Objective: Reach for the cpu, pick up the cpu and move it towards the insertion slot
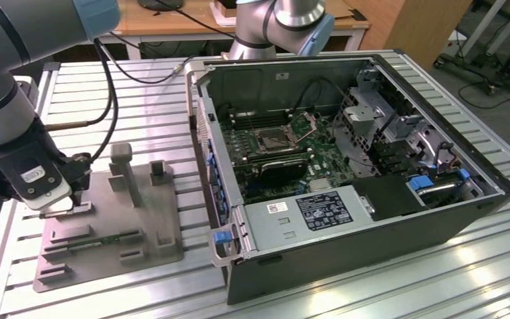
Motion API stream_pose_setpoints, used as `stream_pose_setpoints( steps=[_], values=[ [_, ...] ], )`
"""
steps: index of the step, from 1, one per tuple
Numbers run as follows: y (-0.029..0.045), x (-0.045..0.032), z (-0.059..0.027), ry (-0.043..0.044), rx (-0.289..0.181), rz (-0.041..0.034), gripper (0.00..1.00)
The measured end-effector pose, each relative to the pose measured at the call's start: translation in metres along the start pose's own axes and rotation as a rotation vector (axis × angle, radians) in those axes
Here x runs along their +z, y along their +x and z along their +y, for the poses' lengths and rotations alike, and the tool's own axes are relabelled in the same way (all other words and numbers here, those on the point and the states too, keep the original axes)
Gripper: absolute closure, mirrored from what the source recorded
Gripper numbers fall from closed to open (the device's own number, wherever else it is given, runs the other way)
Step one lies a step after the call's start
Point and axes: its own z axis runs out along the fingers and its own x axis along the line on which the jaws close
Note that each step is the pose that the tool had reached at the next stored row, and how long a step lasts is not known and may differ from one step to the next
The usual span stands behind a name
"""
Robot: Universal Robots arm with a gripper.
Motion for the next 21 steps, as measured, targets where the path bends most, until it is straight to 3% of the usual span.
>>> stream_pose_setpoints(
  steps=[21],
  values=[
    [0.0000,-0.0046,0.0004,0.0017,0.000,0.0001,0.46]
  ],
)
